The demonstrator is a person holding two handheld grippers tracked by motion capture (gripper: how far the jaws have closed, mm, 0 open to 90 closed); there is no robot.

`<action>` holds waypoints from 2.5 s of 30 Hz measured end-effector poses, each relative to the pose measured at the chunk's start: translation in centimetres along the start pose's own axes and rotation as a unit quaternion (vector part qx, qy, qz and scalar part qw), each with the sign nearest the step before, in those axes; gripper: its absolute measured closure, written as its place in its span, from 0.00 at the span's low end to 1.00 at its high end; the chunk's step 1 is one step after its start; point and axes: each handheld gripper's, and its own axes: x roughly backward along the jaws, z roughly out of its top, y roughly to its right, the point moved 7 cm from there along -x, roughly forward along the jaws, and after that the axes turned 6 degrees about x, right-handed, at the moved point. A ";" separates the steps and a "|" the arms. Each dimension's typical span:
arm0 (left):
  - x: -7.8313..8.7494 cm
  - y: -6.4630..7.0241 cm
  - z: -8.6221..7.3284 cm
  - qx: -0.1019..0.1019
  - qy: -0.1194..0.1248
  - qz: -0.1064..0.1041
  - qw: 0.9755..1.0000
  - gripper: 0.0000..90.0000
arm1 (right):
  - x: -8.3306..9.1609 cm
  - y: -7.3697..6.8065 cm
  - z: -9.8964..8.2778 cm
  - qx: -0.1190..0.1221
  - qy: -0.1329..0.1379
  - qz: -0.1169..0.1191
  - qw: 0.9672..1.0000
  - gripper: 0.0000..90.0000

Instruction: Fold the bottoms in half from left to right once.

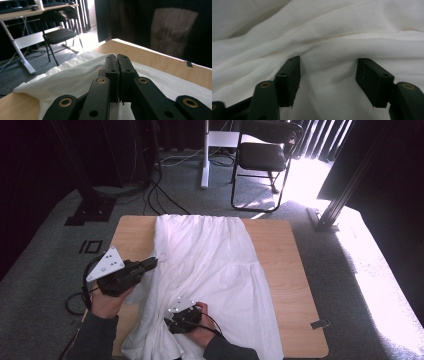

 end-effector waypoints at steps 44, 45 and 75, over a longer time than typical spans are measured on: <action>-15.1 10.4 0.4 -0.006 -0.067 -0.172 0.983 0.99 | 21.8 17.3 -22.2 -0.176 -0.036 -0.161 0.970 0.43; -16.2 10.9 -0.5 -0.010 -0.083 -0.175 0.981 0.99 | 21.8 17.3 -22.2 -0.177 -0.037 -0.161 0.970 0.43; -10.4 1.4 -8.2 -0.034 -0.147 0.022 0.988 0.57 | 12.6 19.0 -7.8 -0.154 -0.019 -0.116 0.981 0.54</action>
